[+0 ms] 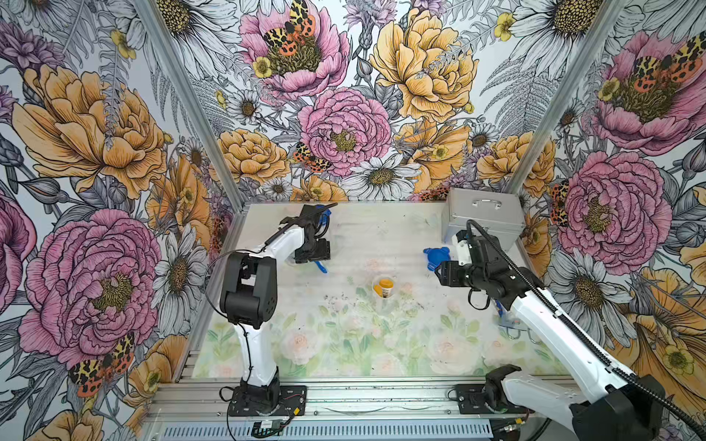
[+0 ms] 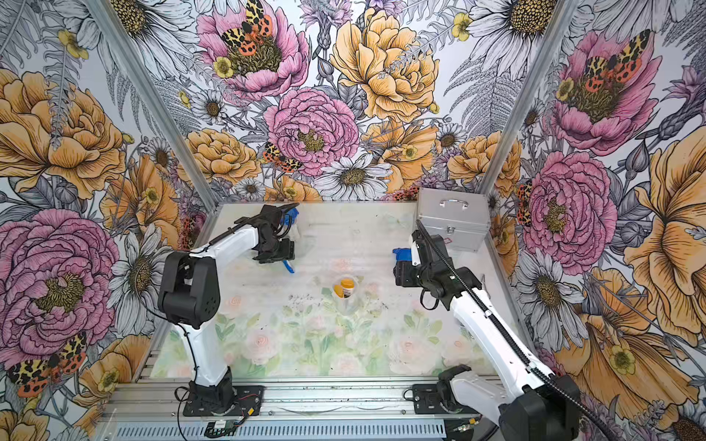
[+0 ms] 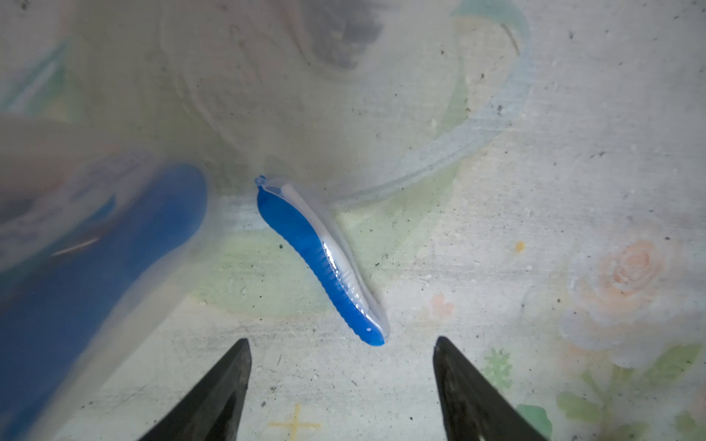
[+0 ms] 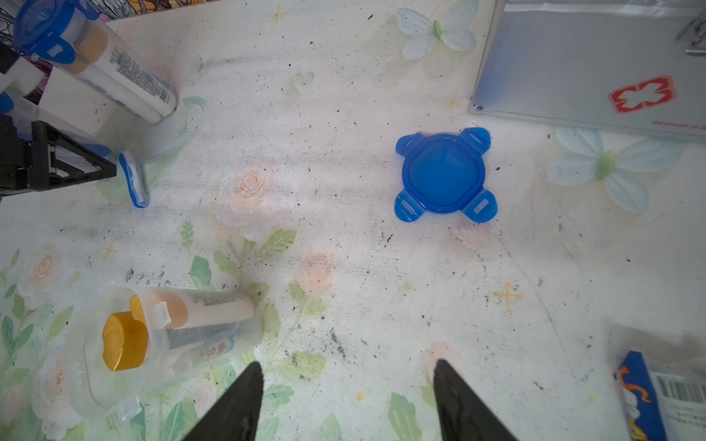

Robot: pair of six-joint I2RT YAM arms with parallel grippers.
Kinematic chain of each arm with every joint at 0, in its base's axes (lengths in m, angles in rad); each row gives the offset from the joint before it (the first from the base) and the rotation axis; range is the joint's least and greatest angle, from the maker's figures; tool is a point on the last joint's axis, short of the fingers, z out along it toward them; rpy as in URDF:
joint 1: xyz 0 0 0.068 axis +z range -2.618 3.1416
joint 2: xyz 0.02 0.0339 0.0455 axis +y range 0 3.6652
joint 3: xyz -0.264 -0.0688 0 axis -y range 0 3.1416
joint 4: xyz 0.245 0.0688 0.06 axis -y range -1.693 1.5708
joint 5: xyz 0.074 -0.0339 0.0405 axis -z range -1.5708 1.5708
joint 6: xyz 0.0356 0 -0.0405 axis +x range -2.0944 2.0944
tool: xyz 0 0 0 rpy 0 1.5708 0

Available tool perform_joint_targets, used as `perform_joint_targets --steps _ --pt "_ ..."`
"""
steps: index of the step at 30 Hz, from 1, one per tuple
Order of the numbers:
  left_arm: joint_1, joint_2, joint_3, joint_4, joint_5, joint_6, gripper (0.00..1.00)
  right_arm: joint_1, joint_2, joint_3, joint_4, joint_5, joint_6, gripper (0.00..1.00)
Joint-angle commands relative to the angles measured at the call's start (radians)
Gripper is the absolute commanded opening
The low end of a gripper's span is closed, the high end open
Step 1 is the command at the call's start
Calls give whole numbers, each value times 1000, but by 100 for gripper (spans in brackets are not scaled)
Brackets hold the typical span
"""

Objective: Pack away toiletry kits
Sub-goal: Pick up the toiletry item from the center of the board.

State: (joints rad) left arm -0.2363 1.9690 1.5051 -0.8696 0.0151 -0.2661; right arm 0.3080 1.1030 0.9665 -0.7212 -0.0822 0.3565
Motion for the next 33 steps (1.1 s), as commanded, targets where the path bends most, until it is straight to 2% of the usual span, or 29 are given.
perform_joint_targets --steps 1,12,22,26,33 --pt "-23 53 29 -11 -18 -52 71 -2 4 41 25 7 -10 70" --pt "-96 149 31 -10 -101 -96 61 -2 -13 31 24 15 -7 71" --pt "-57 167 37 -5 -116 -178 59 -2 -41 14 23 10 2 70" --pt "-64 187 46 -8 -121 -179 52 -2 -55 5 22 13 2 70" --pt "-85 185 23 -7 -114 -180 26 -2 -64 -6 22 -5 11 71"
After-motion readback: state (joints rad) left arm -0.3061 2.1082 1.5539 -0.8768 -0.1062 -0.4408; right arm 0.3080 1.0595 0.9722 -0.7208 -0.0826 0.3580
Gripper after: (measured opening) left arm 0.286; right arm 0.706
